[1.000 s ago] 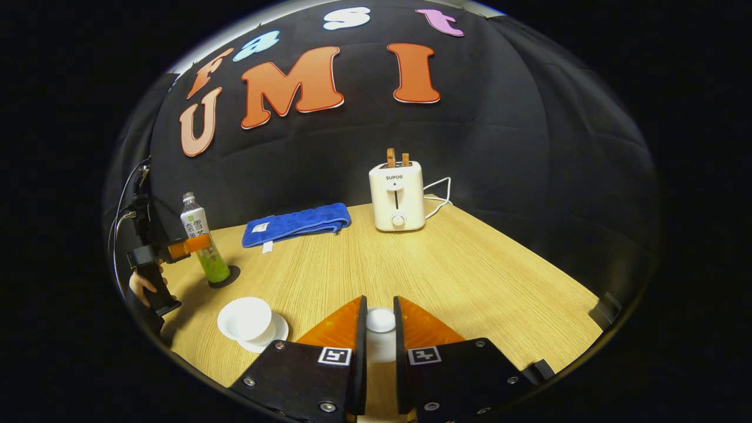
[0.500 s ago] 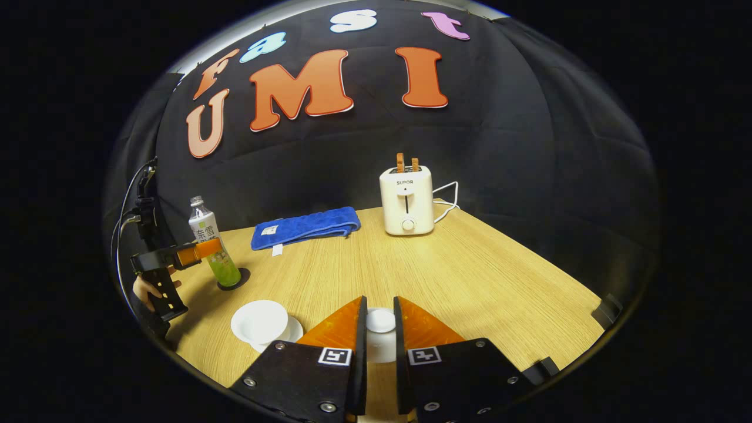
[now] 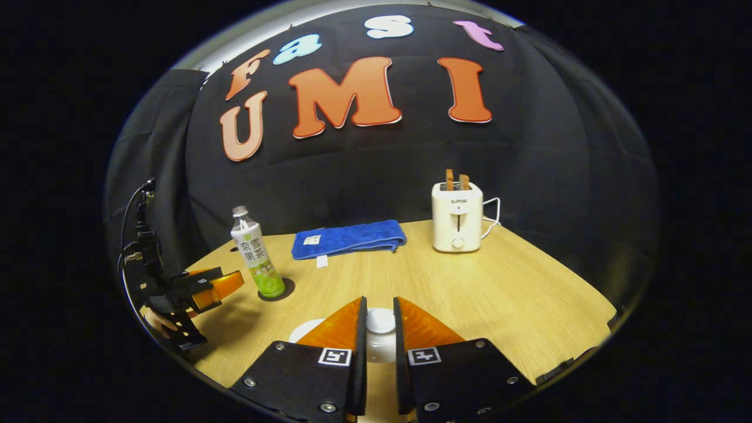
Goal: Open the teacup lid with one hand, grasp the water bottle and pour water into the teacup with the other hand; after pouring, place the water bottle on the coaster and then close the teacup lid.
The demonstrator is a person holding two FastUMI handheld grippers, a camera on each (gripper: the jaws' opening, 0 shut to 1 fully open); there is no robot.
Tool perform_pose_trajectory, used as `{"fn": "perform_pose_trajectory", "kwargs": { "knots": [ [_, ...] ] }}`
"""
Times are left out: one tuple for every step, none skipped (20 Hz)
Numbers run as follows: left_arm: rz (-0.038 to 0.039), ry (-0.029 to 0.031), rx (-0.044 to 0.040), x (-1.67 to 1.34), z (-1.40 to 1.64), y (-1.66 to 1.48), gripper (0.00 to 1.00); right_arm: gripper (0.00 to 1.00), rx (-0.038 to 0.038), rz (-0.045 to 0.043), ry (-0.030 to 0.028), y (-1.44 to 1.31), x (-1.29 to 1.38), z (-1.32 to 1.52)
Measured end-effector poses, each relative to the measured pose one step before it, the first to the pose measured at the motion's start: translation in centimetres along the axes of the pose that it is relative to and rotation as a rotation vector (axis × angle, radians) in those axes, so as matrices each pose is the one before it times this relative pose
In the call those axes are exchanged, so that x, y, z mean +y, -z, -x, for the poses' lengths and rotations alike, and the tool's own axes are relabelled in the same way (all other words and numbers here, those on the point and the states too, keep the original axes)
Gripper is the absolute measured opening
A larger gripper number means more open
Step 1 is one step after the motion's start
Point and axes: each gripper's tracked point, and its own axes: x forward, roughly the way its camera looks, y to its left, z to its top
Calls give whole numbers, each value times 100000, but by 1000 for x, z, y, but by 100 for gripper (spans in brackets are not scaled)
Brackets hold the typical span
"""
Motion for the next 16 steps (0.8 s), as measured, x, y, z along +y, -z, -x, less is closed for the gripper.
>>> {"fn": "perform_pose_trajectory", "kwargs": {
  "knots": [
    [-1277, -908, -1647, 408, 1106, -216, 97, 16, 433, 1066, -1811, 53, 1012, -320],
    [-812, -302, -1554, 217, 1036, -175, 98, 20, 278, 540, -2036, 281, 1018, -232],
    [-679, 330, -1151, 79, 1041, -148, 98, 20, 441, 459, -2016, 295, 1018, -367],
    [-654, -213, -646, 138, 818, 73, 97, 20, 483, 454, -1703, 327, 768, -441],
    [-474, -499, -703, 328, 703, -196, 96, 21, 888, 436, -1080, 447, 625, -315],
    [-460, -565, -455, 161, 701, -66, 97, 20, 936, 420, -837, 529, 489, -383],
    [-334, -468, -678, 286, 554, -165, 97, 20, 766, 593, -519, 381, 371, -288],
    [-145, -490, -658, 184, 410, -154, 96, 20, 411, 380, -319, 291, 224, -284],
    [-44, -682, -627, 252, 329, -152, 96, 20, 527, 243, -115, 300, 192, -195],
    [69, -456, -424, 191, 368, -61, 98, 20, 463, 491, 174, 248, 98, -208],
    [186, -274, -258, 138, 177, -19, 98, 20, 182, 478, 484, 186, -18, -206],
    [279, 57, 45, 78, 92, 27, 97, 20, 260, 300, 483, 167, -79, -108],
    [277, 33, 375, -6, 64, 198, 97, 21, 553, 27, 219, 262, -77, -116],
    [480, 100, 490, 71, -39, 221, 97, 20, 552, -135, 0, 227, -36, -114],
    [280, 179, 399, 150, -435, -14, 97, 21, 521, 115, 244, 219, -22, -123],
    [165, 79, 296, 182, -342, 55, 97, 21, 332, 425, 275, 193, -57, -11]
  ]
}}
